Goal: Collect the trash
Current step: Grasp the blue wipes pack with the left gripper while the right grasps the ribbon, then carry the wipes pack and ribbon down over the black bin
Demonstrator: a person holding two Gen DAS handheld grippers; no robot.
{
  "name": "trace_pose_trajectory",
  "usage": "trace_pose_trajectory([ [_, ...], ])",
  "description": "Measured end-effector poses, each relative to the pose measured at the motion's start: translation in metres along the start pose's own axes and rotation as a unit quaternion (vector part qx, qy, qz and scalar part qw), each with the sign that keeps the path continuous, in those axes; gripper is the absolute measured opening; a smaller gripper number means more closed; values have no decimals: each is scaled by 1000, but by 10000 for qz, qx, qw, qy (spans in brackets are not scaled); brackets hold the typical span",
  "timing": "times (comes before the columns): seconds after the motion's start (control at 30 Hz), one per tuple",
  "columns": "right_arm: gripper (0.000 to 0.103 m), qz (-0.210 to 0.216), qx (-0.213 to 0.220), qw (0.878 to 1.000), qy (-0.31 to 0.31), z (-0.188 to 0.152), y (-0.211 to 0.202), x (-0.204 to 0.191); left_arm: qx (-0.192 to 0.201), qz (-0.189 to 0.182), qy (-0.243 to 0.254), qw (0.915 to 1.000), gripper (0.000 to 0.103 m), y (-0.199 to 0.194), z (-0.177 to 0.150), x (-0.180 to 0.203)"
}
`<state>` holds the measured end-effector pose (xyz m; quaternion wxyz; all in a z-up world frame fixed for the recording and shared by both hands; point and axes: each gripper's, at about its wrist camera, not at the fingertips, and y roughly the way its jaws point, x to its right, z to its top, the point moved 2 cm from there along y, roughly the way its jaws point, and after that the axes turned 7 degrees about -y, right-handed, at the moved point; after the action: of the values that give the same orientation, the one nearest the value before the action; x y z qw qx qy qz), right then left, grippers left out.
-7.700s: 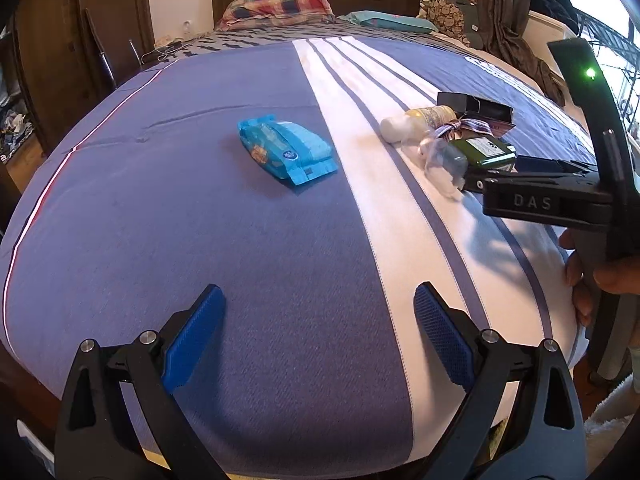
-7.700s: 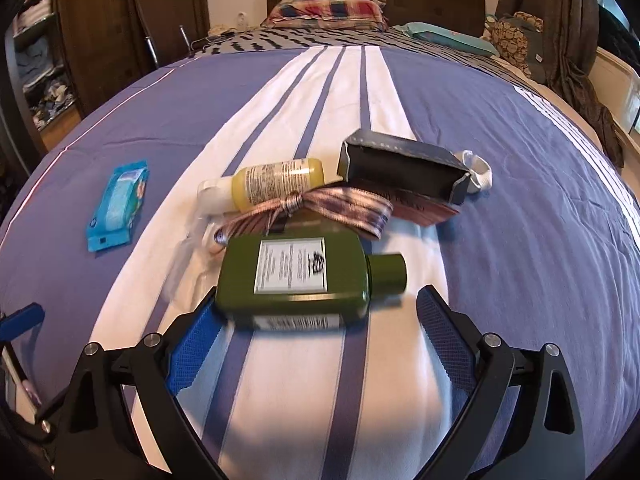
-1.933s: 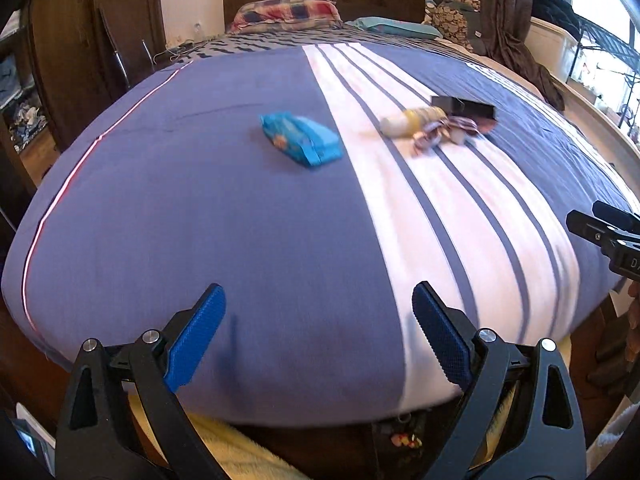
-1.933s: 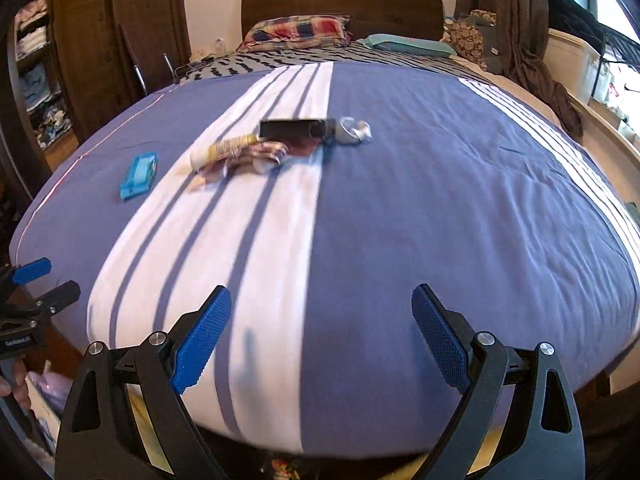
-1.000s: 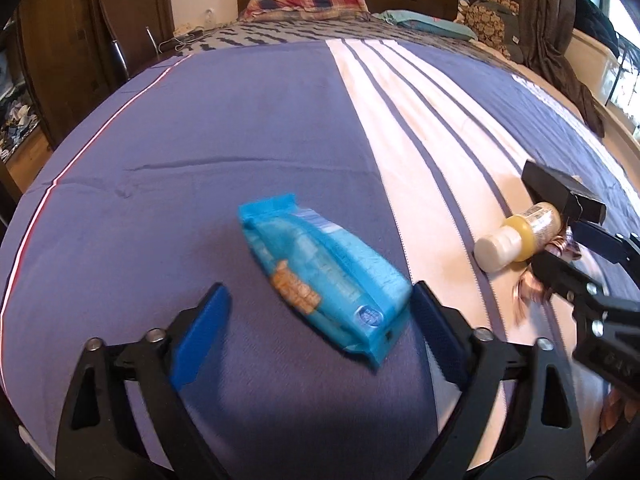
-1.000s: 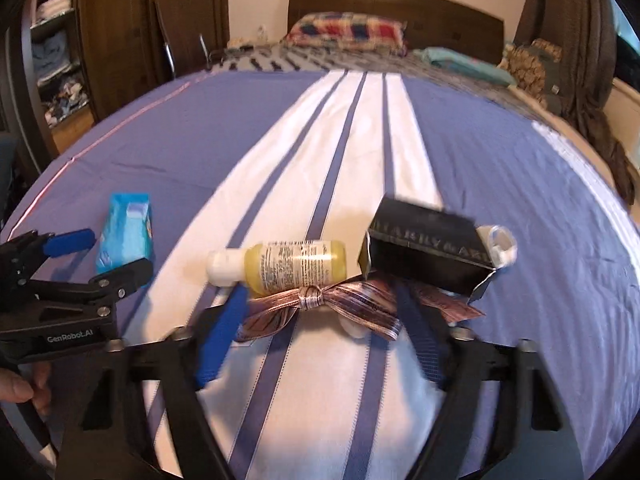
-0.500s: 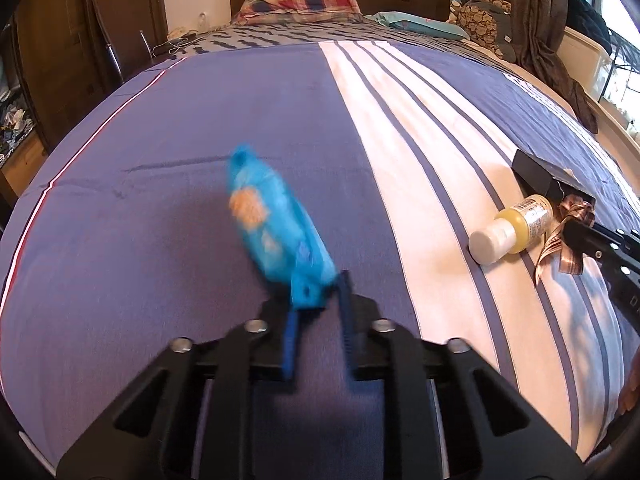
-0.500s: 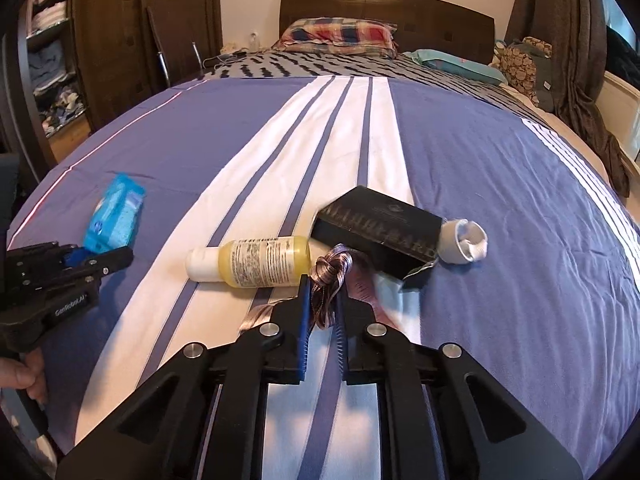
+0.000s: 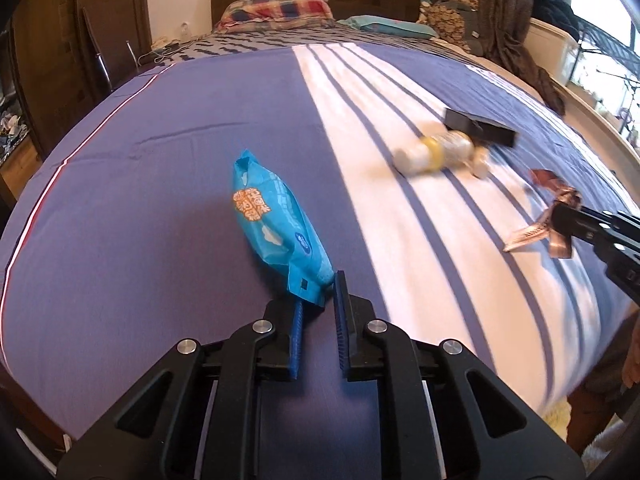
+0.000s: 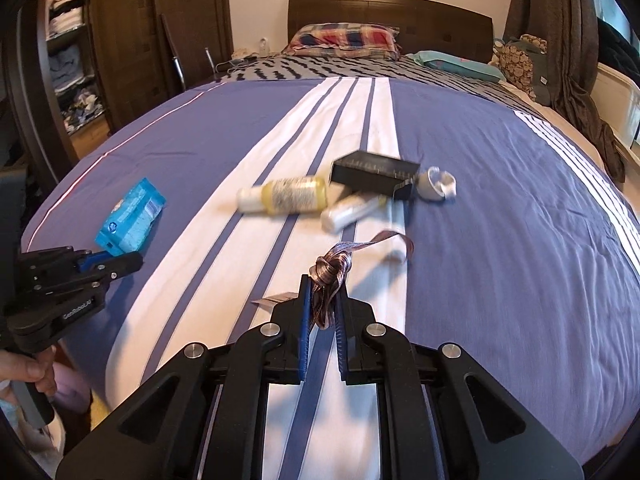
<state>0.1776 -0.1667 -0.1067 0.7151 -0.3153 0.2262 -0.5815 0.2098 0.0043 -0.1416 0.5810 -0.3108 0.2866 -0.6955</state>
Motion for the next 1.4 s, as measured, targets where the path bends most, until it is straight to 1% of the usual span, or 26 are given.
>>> trace_pose_trajectory([
  [0.17, 12, 63, 2, 10000, 7, -23, -23, -7, 18, -114, 28, 9999, 12, -28, -31, 13],
  [0.3, 12, 57, 52, 10000, -15, -39, -42, -12, 53, -223, 55, 9997, 12, -45, -50, 25],
  [0.63, 12, -32, 414, 9991, 25, -70, -107, -15, 336, -607, 326, 9971, 12, -106, -93, 64],
  [0.8, 12, 6, 468, 9988, 114, -94, -127, -15, 342, -781, 431, 9954, 12, -121, -117, 77],
  [0.97, 12, 69, 223, 9995, 223, -121, -121, -16, 105, -894, 479, 9948, 12, -118, -143, 82],
  [1.03, 12, 126, 28, 9995, 282, -136, -112, -18, -24, -893, 490, 9948, 12, -113, -153, 82],
  [1.27, 12, 358, -640, 9966, 372, -180, -78, -32, -639, -854, 348, 9937, 12, -80, -195, 71],
  [1.4, 12, 446, -917, 9941, 361, -197, -63, -41, -897, -846, 299, 9919, 12, -65, -212, 66],
])
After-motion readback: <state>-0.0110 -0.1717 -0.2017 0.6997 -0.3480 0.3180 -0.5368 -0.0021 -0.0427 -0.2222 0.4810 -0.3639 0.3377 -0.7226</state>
